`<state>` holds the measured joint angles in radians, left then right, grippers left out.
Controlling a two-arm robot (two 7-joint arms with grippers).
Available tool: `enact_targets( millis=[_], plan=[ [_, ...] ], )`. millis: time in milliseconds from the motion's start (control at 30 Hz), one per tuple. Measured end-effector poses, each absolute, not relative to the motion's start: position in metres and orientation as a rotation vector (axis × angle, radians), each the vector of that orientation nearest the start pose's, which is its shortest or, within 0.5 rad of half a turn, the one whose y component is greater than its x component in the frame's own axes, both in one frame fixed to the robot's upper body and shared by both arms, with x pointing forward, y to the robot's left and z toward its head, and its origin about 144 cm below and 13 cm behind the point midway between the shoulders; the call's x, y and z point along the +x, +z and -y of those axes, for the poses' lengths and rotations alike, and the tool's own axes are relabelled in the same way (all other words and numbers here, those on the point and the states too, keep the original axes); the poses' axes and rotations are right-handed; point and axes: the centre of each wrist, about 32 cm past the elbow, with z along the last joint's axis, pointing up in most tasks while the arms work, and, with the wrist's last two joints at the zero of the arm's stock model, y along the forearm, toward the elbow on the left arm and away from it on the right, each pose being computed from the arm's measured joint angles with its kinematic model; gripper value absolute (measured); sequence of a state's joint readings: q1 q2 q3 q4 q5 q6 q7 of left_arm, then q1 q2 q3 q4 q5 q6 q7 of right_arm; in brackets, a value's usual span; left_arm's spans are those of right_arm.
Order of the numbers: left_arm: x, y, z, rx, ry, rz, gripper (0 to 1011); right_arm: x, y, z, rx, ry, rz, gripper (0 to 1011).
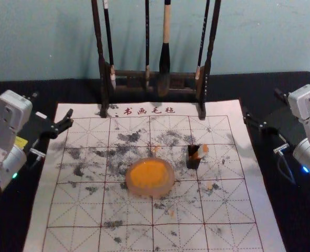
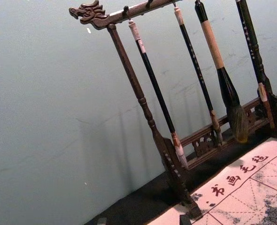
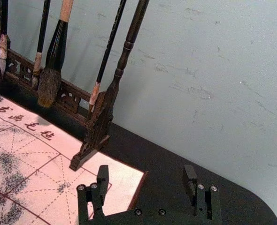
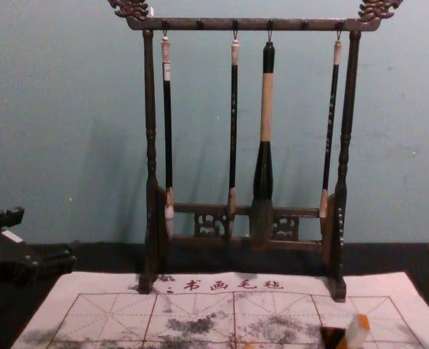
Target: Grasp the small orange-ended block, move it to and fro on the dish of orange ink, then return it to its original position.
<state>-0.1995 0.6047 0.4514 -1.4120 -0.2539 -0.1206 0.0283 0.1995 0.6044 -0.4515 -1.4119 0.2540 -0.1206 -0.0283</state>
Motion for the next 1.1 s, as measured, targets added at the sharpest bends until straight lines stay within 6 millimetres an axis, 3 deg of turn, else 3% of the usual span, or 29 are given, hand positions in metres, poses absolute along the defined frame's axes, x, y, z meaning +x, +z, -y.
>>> enact_targets(
  millis=[1100],
  plan=[
    [0.4886,1.1398,-0.3097,0.304,1.248,0.285,1001,0.4886,1.1398,0.3096,-0.304,-1.248,0.285,1002]
  ],
)
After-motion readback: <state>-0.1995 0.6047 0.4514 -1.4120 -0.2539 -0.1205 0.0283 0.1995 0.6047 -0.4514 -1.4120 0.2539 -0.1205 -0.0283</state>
